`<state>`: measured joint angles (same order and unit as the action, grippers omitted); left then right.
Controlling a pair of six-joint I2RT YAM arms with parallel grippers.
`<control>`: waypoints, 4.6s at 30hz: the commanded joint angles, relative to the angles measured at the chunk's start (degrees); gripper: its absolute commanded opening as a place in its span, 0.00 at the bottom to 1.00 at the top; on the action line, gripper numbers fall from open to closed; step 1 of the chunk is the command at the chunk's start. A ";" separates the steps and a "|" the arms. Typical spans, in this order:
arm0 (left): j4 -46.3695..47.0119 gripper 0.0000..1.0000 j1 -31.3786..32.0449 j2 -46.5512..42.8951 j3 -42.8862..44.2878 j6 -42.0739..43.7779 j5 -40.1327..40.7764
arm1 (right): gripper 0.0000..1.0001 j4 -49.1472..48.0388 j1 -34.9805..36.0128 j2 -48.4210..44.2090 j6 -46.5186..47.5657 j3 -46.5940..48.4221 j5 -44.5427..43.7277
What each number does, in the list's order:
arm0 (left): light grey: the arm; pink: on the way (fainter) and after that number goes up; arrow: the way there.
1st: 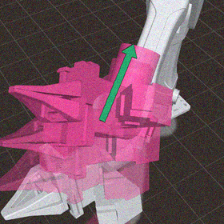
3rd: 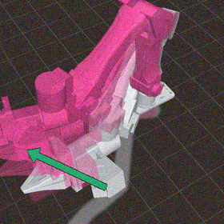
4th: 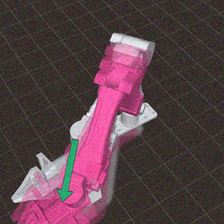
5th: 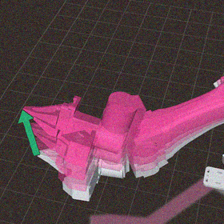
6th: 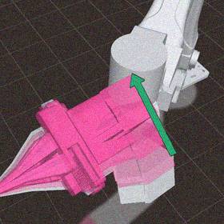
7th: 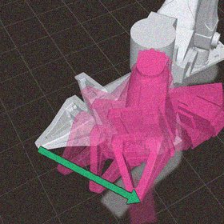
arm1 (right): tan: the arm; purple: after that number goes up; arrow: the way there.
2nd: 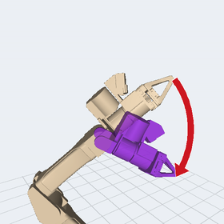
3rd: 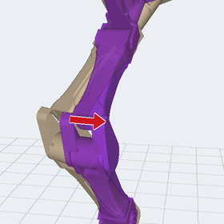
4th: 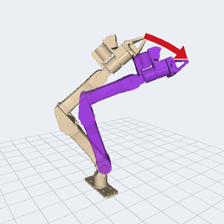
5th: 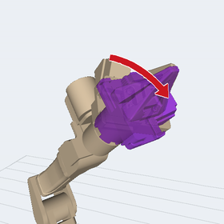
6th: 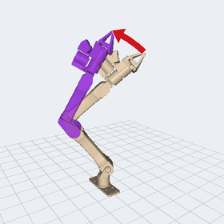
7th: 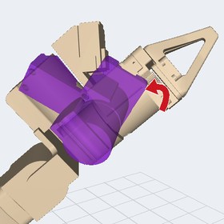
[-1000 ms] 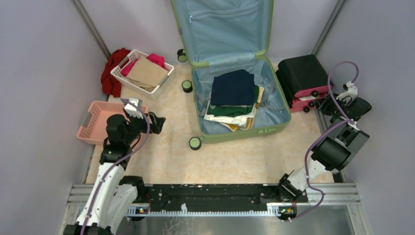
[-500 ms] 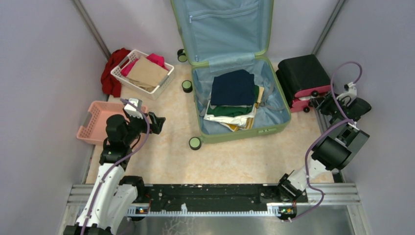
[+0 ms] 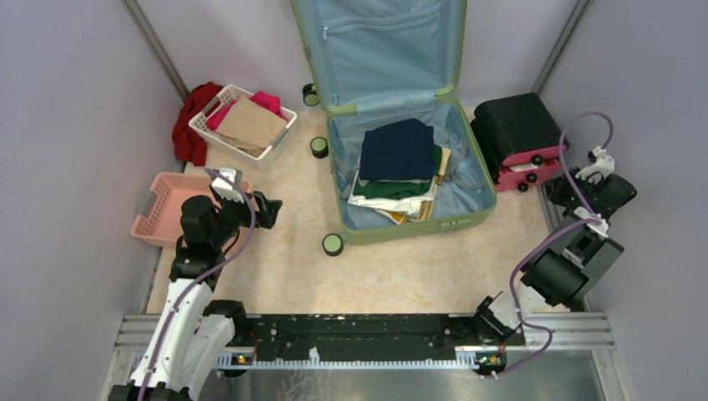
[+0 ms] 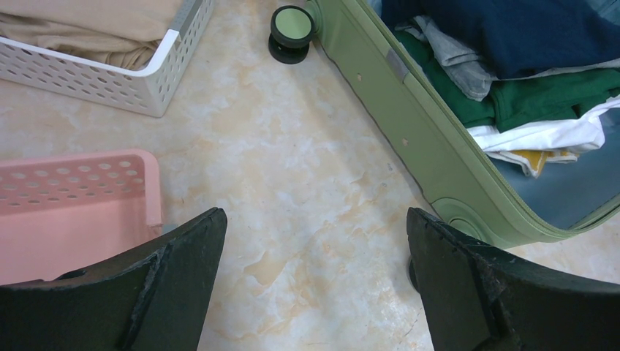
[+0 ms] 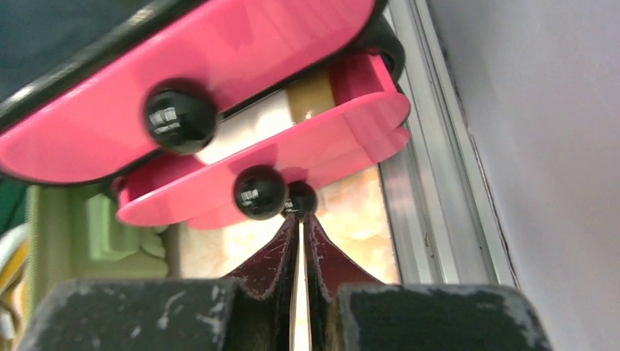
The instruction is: Open, take out, and arrange the luggage
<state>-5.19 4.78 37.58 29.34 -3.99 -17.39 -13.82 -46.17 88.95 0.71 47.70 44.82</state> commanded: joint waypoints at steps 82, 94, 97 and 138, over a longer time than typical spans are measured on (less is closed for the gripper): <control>0.48 0.99 0.27 -1.26 1.60 0.40 -0.08 | 0.99 29.14 -4.89 2.37 19.58 5.44 -6.63; 0.60 0.99 0.23 -0.62 1.59 0.54 0.43 | 0.99 34.60 -4.89 -14.70 31.80 11.84 2.55; 0.48 0.99 0.23 -0.24 1.56 0.51 0.77 | 0.99 20.81 -4.08 -17.83 21.02 8.18 13.96; -0.10 0.99 0.23 2.11 1.46 1.35 3.97 | 0.34 25.61 45.81 22.09 -7.43 31.84 -30.23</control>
<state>-5.63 4.78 39.66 29.34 -3.33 -13.50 13.08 -1.43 109.82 -4.40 75.90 17.63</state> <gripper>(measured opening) 0.989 0.348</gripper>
